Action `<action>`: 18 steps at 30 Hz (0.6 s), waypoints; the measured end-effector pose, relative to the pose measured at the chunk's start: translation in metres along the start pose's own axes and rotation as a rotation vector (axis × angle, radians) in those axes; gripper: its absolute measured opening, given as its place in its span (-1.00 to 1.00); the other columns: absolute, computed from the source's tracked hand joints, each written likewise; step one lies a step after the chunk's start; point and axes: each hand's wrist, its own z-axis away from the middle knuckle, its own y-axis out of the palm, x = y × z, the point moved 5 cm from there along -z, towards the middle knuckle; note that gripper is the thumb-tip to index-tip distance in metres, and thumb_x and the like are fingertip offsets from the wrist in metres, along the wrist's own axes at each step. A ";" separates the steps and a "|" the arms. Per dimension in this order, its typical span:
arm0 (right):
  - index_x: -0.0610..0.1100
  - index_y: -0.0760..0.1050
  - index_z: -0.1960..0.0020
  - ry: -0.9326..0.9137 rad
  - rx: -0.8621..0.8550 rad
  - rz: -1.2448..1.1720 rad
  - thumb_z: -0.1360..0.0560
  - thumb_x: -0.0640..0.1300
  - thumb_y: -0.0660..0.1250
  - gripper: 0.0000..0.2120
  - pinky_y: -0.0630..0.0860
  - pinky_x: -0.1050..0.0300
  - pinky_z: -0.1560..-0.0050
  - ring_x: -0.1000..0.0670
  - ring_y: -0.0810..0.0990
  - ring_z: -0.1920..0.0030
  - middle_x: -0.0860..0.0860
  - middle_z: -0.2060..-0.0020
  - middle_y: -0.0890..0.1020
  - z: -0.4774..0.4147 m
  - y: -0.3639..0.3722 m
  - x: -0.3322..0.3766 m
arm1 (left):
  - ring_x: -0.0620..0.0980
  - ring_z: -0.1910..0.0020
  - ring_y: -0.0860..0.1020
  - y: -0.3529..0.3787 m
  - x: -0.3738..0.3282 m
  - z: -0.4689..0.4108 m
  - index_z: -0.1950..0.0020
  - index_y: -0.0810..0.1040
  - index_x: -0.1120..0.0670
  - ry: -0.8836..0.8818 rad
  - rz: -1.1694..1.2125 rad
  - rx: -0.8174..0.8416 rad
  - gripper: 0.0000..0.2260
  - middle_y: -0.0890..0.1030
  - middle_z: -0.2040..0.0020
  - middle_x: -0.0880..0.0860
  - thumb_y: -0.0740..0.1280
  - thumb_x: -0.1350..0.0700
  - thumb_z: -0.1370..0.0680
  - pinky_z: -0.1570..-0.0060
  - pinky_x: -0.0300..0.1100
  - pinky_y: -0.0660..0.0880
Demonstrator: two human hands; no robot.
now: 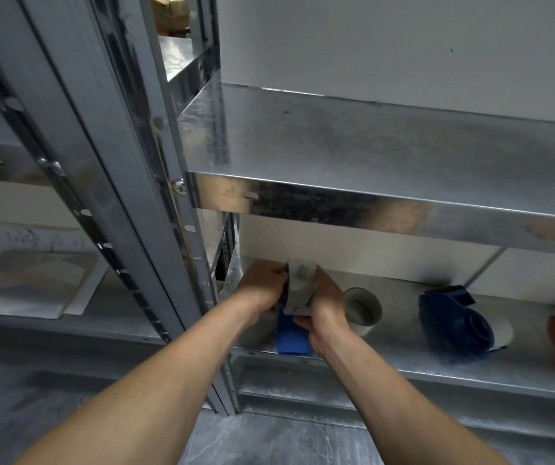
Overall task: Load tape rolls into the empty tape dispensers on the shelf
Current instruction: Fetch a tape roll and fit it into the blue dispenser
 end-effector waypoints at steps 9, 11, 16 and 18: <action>0.10 0.64 0.03 -0.091 0.083 0.055 -0.63 0.22 0.00 -0.54 0.53 -0.14 -0.28 -0.07 0.68 -0.08 -0.01 0.01 0.73 -0.009 -0.013 0.000 | 0.00 0.27 0.60 0.006 -0.007 0.005 0.09 0.58 0.10 -0.028 0.030 -0.017 -0.75 0.63 0.21 0.07 0.26 -0.05 -0.61 0.39 -0.25 0.46; 0.08 0.63 0.10 -0.117 0.079 0.066 -0.66 0.14 0.03 -0.57 0.57 -0.10 -0.22 -0.06 0.68 -0.03 0.01 0.08 0.73 -0.009 -0.014 0.004 | -0.04 0.32 0.57 0.008 -0.007 0.005 0.15 0.56 0.08 -0.019 0.016 -0.012 -0.77 0.61 0.27 0.04 0.27 -0.02 -0.61 0.49 -0.32 0.40; 0.02 0.58 0.20 -0.211 0.068 0.160 -0.63 -0.04 0.21 -0.72 0.56 0.03 0.00 0.00 0.63 0.11 0.10 0.23 0.65 -0.009 -0.017 0.013 | 0.02 0.31 0.59 0.005 -0.009 0.006 0.09 0.59 0.13 -0.038 -0.028 -0.010 -0.75 0.64 0.24 0.09 0.28 -0.03 -0.61 0.41 -0.24 0.43; 0.01 0.60 0.19 -0.255 0.073 0.192 -0.56 -0.19 0.29 -0.79 0.54 0.13 0.09 0.03 0.62 0.13 0.12 0.23 0.66 -0.009 -0.020 0.013 | 0.02 0.31 0.58 0.007 -0.008 0.006 0.06 0.59 0.15 -0.037 -0.047 0.007 -0.75 0.63 0.24 0.09 0.28 -0.02 -0.61 0.38 -0.22 0.44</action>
